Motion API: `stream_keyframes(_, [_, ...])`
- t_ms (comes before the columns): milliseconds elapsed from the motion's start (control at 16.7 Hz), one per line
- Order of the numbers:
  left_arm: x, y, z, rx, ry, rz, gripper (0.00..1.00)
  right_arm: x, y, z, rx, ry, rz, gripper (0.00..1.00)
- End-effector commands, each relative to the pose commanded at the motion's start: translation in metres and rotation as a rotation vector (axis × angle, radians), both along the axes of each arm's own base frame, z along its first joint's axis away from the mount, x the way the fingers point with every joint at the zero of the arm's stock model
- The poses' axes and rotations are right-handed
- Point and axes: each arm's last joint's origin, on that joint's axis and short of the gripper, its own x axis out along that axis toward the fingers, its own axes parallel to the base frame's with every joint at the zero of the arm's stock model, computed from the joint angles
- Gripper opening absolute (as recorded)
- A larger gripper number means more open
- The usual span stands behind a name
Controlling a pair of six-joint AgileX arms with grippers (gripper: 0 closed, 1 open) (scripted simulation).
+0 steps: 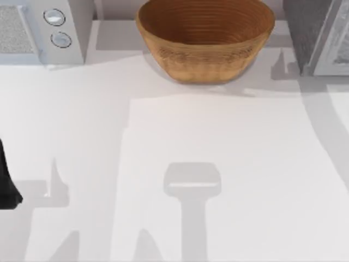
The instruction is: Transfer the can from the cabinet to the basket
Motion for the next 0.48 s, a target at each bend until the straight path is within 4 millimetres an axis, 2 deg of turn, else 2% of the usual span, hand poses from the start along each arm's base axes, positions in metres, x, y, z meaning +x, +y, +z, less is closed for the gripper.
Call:
stream_keyframes(180, [0.000,0.000,0.000,0.000,0.000,0.000,1.00,0.014,0.005,0.012,0.002,-0.007,-0.002,1.00])
stream_keyframes(480, [0.000,0.000,0.000,0.000,0.000,0.000,1.00,0.016,0.006,0.014,0.003,-0.009,-0.002,1.00])
